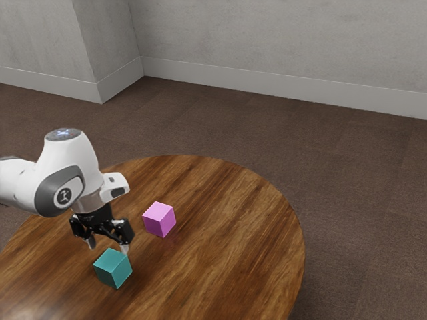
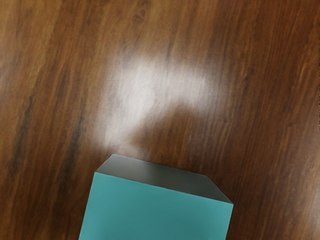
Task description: Pick up the blue block with one arm, and put the blue block on the pink block with one arm
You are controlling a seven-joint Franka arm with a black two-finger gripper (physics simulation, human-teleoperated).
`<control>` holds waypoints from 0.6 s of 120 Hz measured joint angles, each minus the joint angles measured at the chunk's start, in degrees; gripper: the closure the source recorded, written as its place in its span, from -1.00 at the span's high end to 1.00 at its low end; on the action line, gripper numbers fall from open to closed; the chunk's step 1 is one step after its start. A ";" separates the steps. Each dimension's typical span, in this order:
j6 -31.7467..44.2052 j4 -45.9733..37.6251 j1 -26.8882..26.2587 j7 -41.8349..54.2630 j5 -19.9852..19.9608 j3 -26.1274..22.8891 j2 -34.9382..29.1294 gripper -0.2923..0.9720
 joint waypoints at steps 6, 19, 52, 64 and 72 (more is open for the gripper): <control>1.34 -0.50 0.06 0.27 0.04 -0.14 -0.01 0.52; 3.33 -2.05 0.05 0.67 -0.25 -0.66 -0.33 0.52; 5.43 -6.36 0.02 0.86 -1.65 -1.50 -2.98 0.52; 5.72 -7.23 0.08 0.92 -1.78 -1.51 -3.01 0.52; 5.84 -7.44 0.07 0.94 -1.86 -1.51 -2.75 0.52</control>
